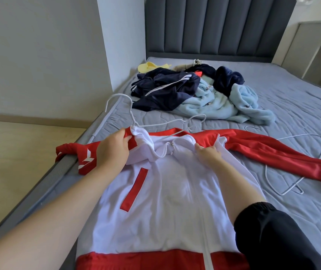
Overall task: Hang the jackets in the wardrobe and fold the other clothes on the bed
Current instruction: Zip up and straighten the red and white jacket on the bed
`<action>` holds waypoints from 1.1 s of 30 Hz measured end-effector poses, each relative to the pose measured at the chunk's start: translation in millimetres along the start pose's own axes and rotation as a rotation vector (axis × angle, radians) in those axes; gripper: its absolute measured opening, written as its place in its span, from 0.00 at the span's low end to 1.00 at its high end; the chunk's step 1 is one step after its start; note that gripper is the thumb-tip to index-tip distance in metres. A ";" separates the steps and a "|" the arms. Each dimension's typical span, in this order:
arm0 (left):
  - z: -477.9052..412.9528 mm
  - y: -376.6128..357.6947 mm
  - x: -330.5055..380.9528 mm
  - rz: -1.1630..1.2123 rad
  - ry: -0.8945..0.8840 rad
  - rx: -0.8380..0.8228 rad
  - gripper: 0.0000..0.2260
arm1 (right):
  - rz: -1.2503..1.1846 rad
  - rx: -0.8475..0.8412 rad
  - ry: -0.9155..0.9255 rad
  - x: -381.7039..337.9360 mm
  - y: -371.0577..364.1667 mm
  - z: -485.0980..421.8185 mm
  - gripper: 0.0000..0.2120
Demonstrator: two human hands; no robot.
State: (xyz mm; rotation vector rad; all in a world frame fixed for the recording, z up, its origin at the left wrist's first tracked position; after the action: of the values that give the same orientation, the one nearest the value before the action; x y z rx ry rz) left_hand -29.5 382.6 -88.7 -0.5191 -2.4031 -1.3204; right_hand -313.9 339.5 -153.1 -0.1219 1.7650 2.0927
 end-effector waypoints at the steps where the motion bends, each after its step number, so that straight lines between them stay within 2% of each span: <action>1: 0.1 -0.7 -0.1 -0.007 -0.001 -0.002 0.13 | -0.002 0.000 0.008 0.8 -2.6 -3.0 0.20; 4: -0.8 -4.0 0.1 -0.051 -0.011 -0.017 0.13 | -0.029 0.072 0.047 1.3 0.7 -6.4 0.19; 7: -2.1 -7.0 0.1 -0.084 -0.010 -0.045 0.12 | -0.234 0.291 0.040 3.7 18.4 -6.3 0.14; 9: -2.6 -7.7 -0.2 -0.092 -0.027 -0.046 0.12 | -0.418 0.422 0.001 8.4 33.5 -1.2 0.16; 13: -5.4 -9.4 -0.2 -0.142 -0.088 -0.093 0.13 | -0.614 0.485 0.051 6.6 62.3 12.3 0.15; 15: -5.5 -10.8 1.1 -0.188 -0.129 -0.124 0.12 | -0.657 0.479 0.128 -4.0 75.0 21.9 0.13; 19: -0.5 -13.8 5.8 -0.203 -0.143 -0.159 0.12 | -0.670 0.378 0.316 -45.7 89.6 50.8 0.18; 23: -5.3 -12.0 11.4 -0.077 -0.025 -0.145 0.12 | -0.664 0.181 0.452 -98.2 86.7 83.9 0.19; 26: -8.8 -7.7 16.0 0.059 -0.003 -0.130 0.12 | -0.772 -0.018 0.509 -116.1 80.2 98.3 0.15; 27: -8.5 -5.3 16.7 0.105 -0.005 -0.124 0.12 | -0.761 -0.036 0.522 -116.2 79.9 100.0 0.13; 28: -8.2 -2.3 16.8 0.141 -0.005 -0.115 0.12 | -0.741 -0.002 0.526 -113.5 82.0 100.3 0.12; 30: -8.7 3.2 15.8 0.176 -0.014 -0.093 0.11 | -0.709 0.272 0.476 -100.0 92.2 94.9 0.11; 32: -10.4 8.2 17.3 0.193 -0.048 -0.079 0.10 | -0.507 0.597 0.430 -88.7 102.4 89.3 0.12; 33: -10.9 10.5 20.0 0.199 -0.074 -0.071 0.10 | -0.353 0.640 0.446 -88.5 102.2 87.1 0.15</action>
State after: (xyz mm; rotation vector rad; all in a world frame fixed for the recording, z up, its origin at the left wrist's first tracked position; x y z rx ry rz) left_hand -40.6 381.4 -66.2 -0.8168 -2.2985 -1.3243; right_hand -252.7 389.2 -12.9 -0.6971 2.3711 1.2432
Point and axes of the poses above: each hand's wrist, its own z-axis away from the middle knuckle, its own y-axis out of the back of the hand, x = y × z, the point moved 4 cm from there along -z, towards the middle knuckle
